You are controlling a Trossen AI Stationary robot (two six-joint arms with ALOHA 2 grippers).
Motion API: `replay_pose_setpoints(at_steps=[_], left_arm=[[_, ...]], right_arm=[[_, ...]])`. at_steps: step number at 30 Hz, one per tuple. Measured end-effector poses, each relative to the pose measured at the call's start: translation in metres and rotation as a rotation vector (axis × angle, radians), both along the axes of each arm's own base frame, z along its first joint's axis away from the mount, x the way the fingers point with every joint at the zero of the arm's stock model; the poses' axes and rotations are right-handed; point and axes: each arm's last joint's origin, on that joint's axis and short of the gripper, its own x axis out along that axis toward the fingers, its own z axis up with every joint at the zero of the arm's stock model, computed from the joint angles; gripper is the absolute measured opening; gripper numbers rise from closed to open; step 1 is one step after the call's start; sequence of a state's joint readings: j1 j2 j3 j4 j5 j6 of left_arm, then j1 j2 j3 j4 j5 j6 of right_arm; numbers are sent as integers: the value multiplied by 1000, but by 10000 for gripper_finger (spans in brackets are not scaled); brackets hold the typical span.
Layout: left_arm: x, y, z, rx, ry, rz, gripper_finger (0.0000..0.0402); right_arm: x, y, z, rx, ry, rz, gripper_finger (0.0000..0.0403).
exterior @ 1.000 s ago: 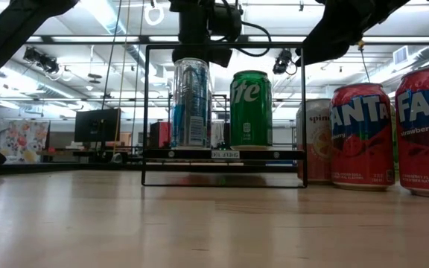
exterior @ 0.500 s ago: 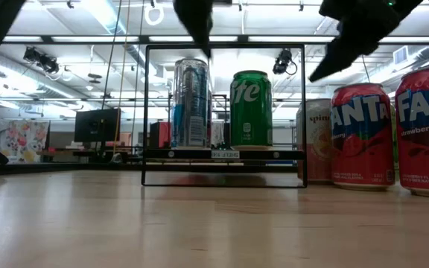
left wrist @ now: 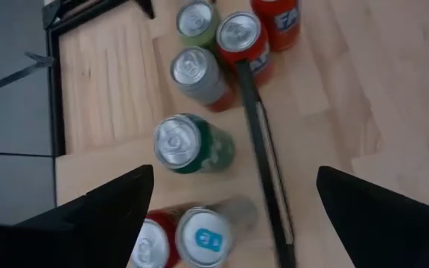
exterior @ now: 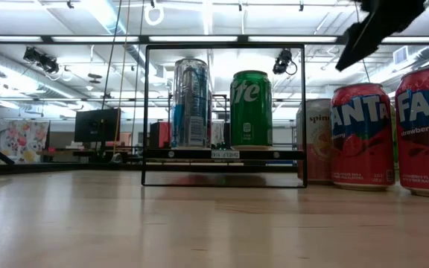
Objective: Place canned beverage on shelf
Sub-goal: Put the bottom red soda can on the shelf
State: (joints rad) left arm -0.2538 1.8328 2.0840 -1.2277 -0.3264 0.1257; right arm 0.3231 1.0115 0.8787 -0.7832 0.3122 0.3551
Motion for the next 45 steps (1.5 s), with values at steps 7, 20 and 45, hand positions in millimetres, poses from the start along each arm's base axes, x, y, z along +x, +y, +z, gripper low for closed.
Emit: replay_pose_setpoints(at_steps=[7, 20, 45], left_arm=[[-6, -24, -33, 67, -26, -1, 388], [-54, -38, -46, -9, -280, 24, 388], [-80, -47, -59, -100, -269, 236, 388]], right_arm=[[-7, 38, -12, 84, 80, 63, 348], [-4, 95, -46, 35, 210, -23, 348], [21, 96, -83, 47, 365, -129, 348]])
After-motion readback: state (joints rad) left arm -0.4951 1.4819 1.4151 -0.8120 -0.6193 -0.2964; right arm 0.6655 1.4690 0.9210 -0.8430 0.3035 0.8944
